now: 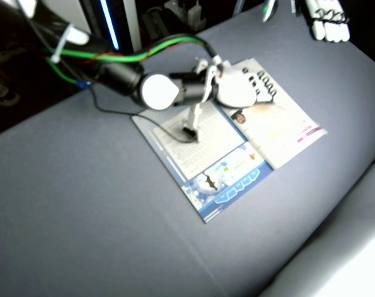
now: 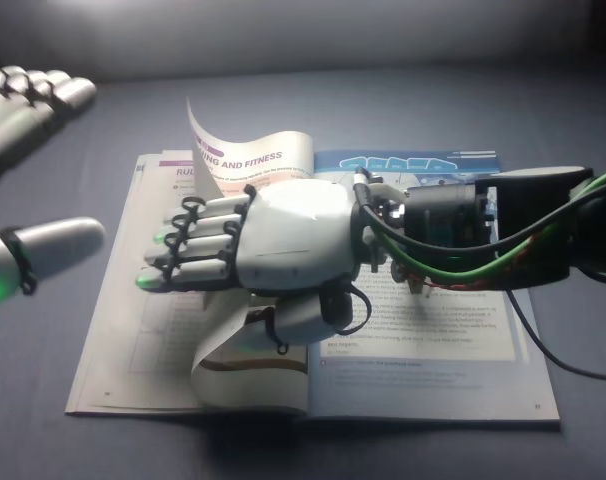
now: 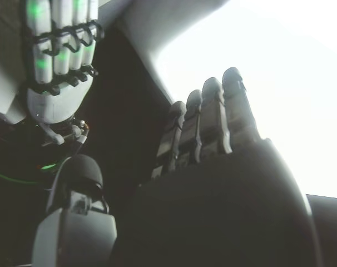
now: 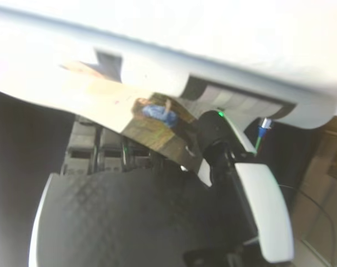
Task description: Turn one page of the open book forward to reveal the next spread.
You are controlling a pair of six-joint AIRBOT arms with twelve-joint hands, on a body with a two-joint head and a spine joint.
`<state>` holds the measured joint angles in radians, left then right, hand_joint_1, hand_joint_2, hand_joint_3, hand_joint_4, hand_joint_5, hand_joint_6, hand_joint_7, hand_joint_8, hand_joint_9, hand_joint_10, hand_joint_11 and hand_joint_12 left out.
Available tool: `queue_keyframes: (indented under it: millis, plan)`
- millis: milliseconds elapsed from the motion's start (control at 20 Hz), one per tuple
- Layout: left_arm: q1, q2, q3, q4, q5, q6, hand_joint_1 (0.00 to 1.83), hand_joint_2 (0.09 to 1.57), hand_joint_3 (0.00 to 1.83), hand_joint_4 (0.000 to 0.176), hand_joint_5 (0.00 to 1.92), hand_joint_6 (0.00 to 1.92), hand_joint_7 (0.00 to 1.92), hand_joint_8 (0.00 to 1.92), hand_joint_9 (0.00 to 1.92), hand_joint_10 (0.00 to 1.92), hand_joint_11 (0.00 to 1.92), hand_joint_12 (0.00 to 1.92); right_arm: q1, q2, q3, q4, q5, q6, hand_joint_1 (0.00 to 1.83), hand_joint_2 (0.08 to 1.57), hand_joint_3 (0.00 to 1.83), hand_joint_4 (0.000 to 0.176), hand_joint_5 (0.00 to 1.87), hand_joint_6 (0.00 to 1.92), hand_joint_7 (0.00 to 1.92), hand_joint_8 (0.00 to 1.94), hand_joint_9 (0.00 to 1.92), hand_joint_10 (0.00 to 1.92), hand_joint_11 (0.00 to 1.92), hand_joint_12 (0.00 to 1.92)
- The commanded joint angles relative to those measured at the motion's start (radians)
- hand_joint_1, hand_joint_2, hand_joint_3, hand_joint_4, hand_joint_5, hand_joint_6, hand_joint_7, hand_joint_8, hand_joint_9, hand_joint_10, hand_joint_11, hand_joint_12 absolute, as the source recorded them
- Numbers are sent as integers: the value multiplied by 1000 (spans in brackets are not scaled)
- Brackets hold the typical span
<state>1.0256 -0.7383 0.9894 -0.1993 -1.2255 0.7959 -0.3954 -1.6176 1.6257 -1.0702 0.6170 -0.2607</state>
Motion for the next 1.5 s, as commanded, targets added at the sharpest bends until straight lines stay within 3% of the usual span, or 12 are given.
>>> queue_keyframes:
  millis: [0, 100, 200, 400, 550, 650, 800, 900, 1100, 1250, 1450]
  plan:
    - [-3, 16, -1, -26, -155, -1, 0, 1256, 14, 0, 0, 0, 0, 0, 0, 0, 0, 0, 23, 4, -8, 46, 79, 5, 280, 1571, 98, 0, 0, 0, 1, 0, 6, 2, 28, 14]
    - [27, 41, -12, -57, -198, -1, 0, 1288, 26, 0, 2, 1, 0, 0, 0, 0, 0, 0, 25, 25, -31, 58, 124, 5, 259, 1571, 101, 0, 23, 4, 15, 3, 6, 1, 20, 10]
    - [71, 74, -27, -103, -248, 0, 0, 1305, 28, 0, 0, 0, 0, 0, 0, 0, 0, 0, 26, 67, -75, 73, 180, 5, 29, 1571, 138, 0, 24, 3, 13, 1, 5, 0, 0, 0]
    - [124, 100, -43, -160, -291, 1, 0, 1274, 8, 0, 7, 3, 0, 0, 0, 0, 0, 0, 44, 142, -159, 131, 309, 5, 0, 1568, 80, 0, 22, 0, 3, 0, 3, 0, 0, 0]
    - [125, 99, -40, -160, -283, 1, 0, 1323, 28, 0, 7, 2, 0, 0, 0, 0, 0, 0, 70, 152, -187, 143, 365, 5, 19, 1571, 100, 0, 9, 2, 4, 1, 0, 0, 0, 0]
    - [125, 98, -37, -161, -281, 1, 0, 1303, 14, 0, 2, 1, 0, 0, 0, 0, 0, 0, 80, 160, -203, 144, 384, 5, 513, 1472, 50, 0, 50, 4, 53, 3, 32, 3, 125, 51]
    - [124, 91, -35, -161, -280, 1, 0, 1344, 28, 0, 10, 3, 8, 3, 0, 0, 0, 0, 89, 149, -203, 144, 374, 5, 409, 1504, 38, 0, 7, 0, 17, 0, 5, 0, 8, 2]
    - [120, 85, -32, -161, -280, 1, 0, 1343, 21, 0, 1, 0, 0, 0, 0, 0, 0, 0, 89, 133, -201, 149, 377, 5, 249, 1551, 37, 0, 14, 4, 11, 5, 0, 0, 0, 0]
    - [120, 81, -33, -161, -273, 1, 0, 1324, 9, 0, 12, 5, 0, 0, 0, 0, 0, 0, 94, 145, -209, 163, 398, 5, 190, 1564, 30, 0, 0, 0, 0, 0, 0, 0, 0, 0]
    - [120, 78, -34, -161, -267, 1, 0, 1304, 0, 0, 9, 3, 2, 1, 0, 0, 0, 0, 94, 164, -221, 165, 402, 5, 351, 1545, 6, 0, 0, 0, 0, 0, 0, 0, 0, 0]
    - [113, 70, -27, -160, -260, 1, 0, 1298, 0, 0, 9, 2, 0, 0, 0, 0, 0, 0, 94, 147, -222, 166, 406, 5, 360, 1540, 3, 0, 0, 0, 0, 0, 0, 0, 0, 0]
